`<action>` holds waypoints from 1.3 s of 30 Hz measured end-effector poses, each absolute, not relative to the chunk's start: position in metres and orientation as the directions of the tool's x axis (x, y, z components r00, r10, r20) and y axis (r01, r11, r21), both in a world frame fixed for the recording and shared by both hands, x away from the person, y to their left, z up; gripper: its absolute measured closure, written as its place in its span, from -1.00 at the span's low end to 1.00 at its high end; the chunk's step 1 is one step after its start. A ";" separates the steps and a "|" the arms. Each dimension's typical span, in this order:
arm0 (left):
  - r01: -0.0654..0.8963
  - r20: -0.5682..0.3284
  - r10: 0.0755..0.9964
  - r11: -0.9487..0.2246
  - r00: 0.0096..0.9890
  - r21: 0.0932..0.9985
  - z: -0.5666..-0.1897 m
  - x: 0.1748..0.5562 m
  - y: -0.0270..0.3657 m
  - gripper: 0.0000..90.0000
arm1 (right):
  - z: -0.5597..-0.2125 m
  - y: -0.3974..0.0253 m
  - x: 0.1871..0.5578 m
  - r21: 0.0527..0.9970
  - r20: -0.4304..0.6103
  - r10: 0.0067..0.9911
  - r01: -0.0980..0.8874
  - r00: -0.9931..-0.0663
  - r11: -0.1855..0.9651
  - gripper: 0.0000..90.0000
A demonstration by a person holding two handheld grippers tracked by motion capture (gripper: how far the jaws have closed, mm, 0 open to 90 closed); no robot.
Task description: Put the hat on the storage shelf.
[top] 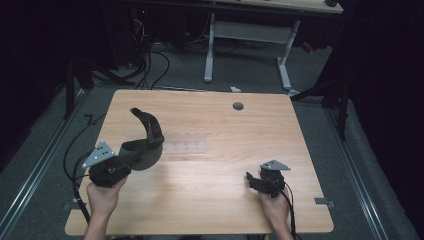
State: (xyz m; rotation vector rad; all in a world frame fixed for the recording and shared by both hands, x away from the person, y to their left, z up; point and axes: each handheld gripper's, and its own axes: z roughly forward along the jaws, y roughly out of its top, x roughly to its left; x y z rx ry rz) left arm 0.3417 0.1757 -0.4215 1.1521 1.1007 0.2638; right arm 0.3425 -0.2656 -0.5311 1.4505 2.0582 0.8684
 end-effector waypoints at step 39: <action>0.242 -0.463 0.841 0.405 0.280 0.881 -0.433 0.408 0.212 0.91 | -0.531 -0.265 0.342 0.725 -0.018 0.945 0.646 -0.328 0.238 -0.20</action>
